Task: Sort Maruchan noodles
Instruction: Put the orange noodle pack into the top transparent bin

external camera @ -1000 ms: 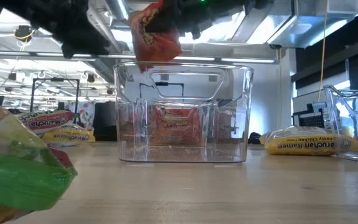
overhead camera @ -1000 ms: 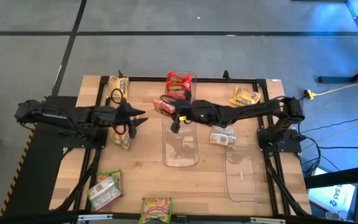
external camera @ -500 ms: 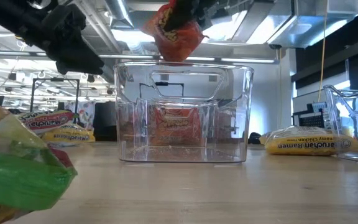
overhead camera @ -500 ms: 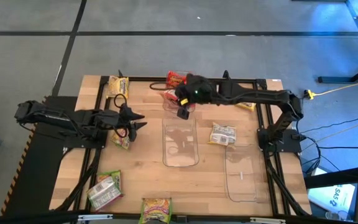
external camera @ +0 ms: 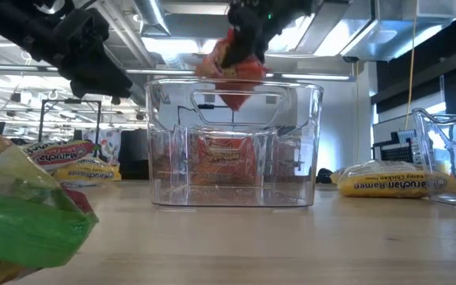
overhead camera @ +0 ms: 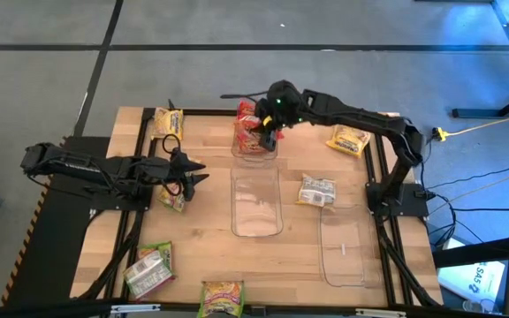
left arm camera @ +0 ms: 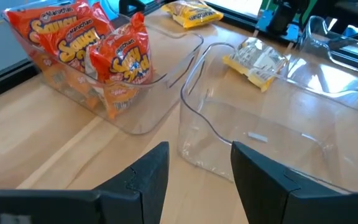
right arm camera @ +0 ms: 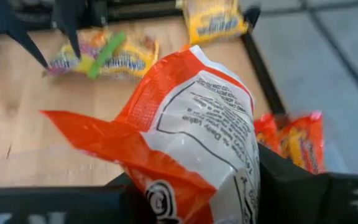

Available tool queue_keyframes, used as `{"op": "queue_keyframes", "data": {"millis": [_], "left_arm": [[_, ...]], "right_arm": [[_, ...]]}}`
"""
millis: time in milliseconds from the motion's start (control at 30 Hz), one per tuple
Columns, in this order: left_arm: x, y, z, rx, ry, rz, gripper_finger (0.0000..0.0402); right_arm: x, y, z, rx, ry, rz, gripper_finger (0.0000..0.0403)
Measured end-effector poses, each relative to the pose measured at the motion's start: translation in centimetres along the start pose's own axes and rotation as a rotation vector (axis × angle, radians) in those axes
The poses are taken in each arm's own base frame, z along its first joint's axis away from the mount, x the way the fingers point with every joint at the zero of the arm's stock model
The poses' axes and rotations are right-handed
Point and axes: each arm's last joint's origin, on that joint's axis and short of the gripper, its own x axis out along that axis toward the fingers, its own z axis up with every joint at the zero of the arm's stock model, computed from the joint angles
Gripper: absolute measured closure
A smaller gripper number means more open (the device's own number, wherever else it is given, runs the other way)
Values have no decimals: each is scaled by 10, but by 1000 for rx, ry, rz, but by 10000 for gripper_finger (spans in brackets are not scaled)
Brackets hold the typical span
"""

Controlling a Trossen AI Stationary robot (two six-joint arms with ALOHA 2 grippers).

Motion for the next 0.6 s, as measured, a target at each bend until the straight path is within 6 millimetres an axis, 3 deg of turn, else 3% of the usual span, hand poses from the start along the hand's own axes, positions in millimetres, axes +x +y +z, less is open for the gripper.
{"op": "queue_keyframes", "data": {"millis": [267,600], "left_arm": [[0,-1,2,-8,-16,-6,235],[0,-1,2,-10,-23,-1,235]], "right_arm": [[37,-33,-29,78,128,117,281],[72,-38,-49,45,213,160,281]]}}
